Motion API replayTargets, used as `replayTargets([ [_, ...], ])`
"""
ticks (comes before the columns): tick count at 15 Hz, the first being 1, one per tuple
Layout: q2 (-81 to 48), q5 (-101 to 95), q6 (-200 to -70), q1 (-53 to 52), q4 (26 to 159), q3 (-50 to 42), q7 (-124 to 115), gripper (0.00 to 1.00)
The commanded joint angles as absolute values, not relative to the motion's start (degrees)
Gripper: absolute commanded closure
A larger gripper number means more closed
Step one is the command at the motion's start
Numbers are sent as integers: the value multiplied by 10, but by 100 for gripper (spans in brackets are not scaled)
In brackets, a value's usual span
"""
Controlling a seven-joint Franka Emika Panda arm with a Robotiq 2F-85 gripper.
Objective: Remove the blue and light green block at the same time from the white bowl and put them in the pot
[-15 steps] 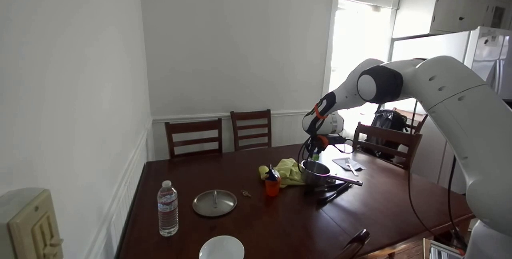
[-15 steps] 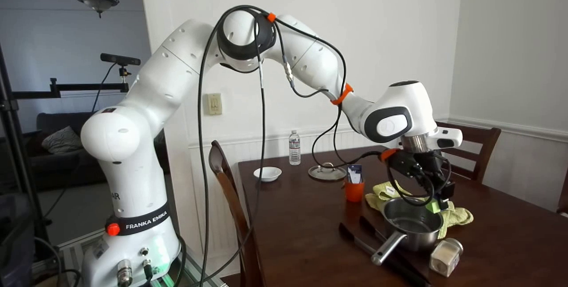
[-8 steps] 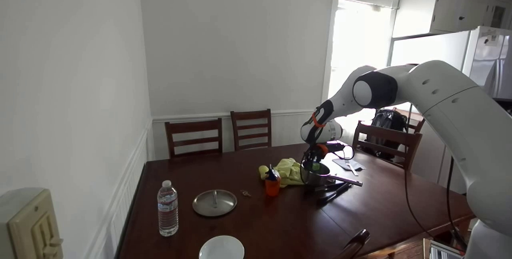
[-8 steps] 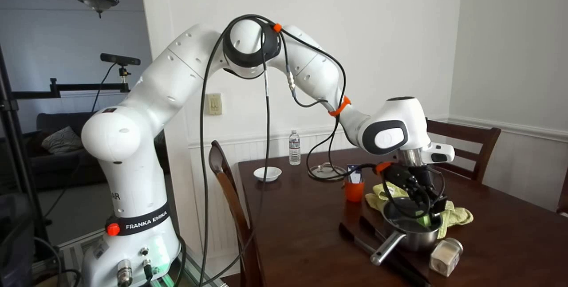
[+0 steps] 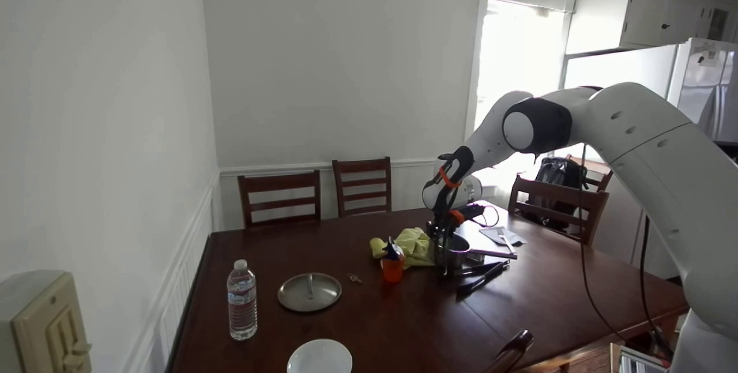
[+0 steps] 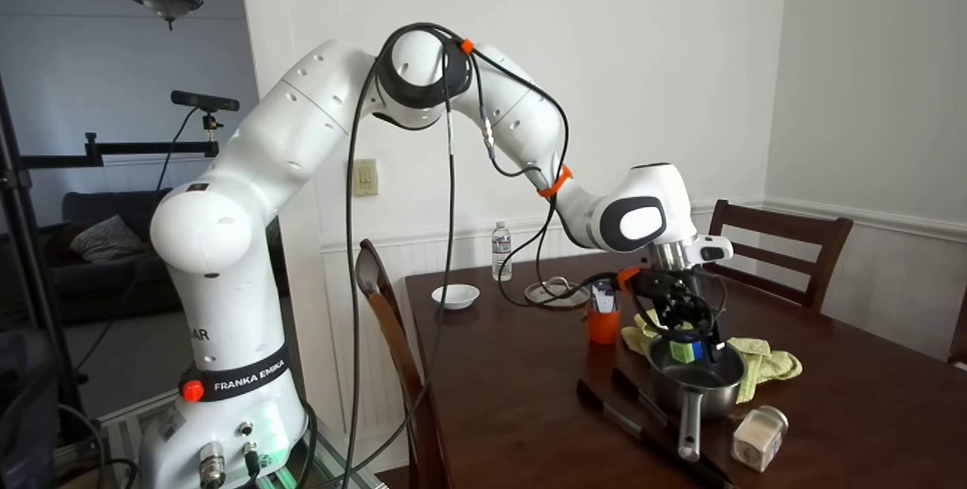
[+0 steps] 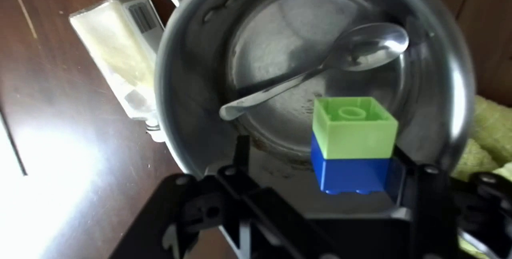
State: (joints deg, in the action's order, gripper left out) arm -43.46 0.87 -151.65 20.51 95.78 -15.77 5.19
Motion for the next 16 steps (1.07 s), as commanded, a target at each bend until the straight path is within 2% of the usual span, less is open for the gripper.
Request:
replayTargets([
  [1, -319, -62, -1547, 154, 1069, -197, 47, 0],
  [7, -213, -149, -1546, 117, 1133, -243, 17, 0],
  [11, -230, -122, -1534, 150, 1118, -229, 13, 0],
  [16, -273, -5, -1565, 228, 1101, -156, 52, 0],
])
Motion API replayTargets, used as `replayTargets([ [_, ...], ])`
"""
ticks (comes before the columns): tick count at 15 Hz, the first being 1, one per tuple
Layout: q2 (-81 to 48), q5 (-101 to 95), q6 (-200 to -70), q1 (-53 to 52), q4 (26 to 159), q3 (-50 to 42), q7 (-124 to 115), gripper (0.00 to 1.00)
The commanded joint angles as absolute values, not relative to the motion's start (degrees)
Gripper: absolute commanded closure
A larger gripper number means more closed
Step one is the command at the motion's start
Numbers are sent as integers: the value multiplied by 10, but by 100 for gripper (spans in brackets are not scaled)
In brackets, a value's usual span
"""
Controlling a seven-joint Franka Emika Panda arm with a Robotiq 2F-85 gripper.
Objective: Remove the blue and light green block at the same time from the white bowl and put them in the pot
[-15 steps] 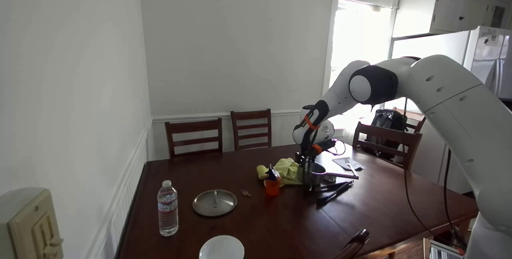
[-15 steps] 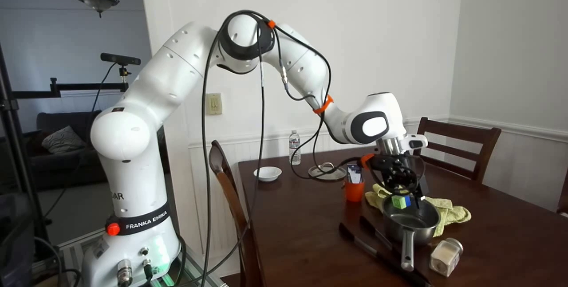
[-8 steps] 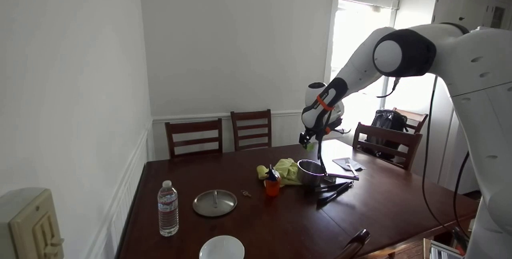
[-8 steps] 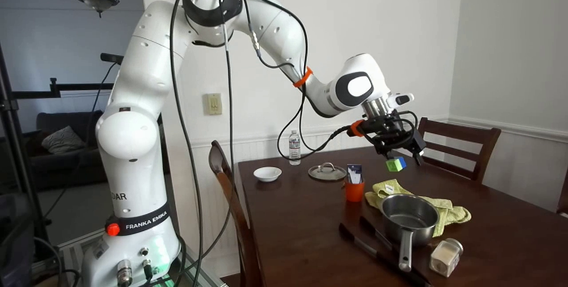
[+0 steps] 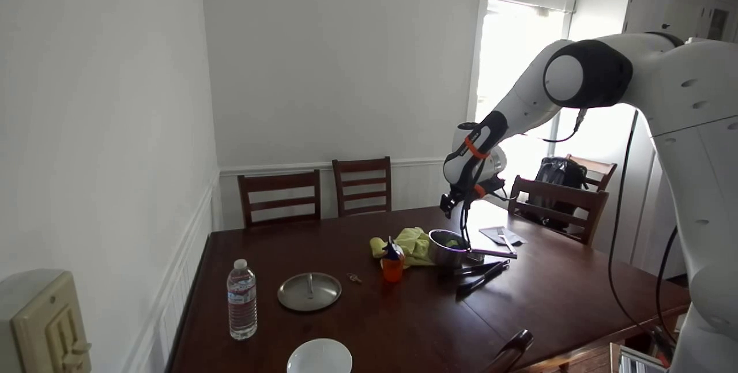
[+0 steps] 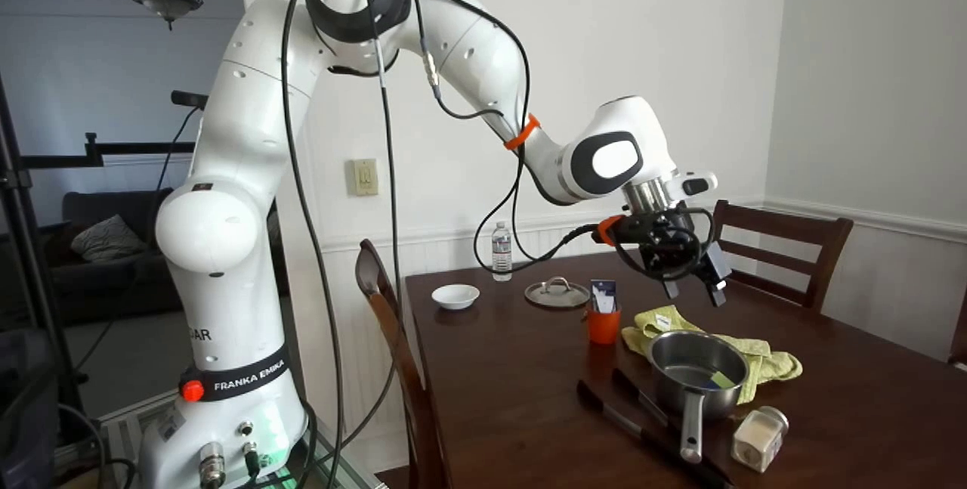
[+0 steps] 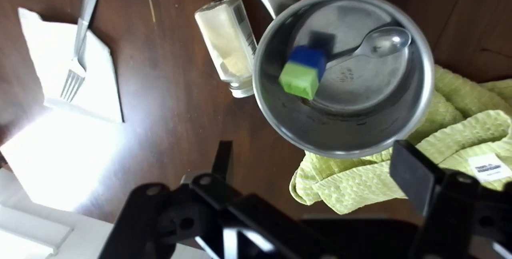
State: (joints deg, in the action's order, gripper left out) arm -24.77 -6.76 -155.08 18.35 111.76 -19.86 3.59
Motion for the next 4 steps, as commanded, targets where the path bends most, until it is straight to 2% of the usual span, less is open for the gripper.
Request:
replayTargets([
  [1, -270, 22, -1569, 244, 1103, -135, 69, 0],
  [3, -243, 57, -1596, 267, 1127, -94, 120, 0],
  [4, -266, 22, -1580, 239, 1114, -132, 79, 0],
])
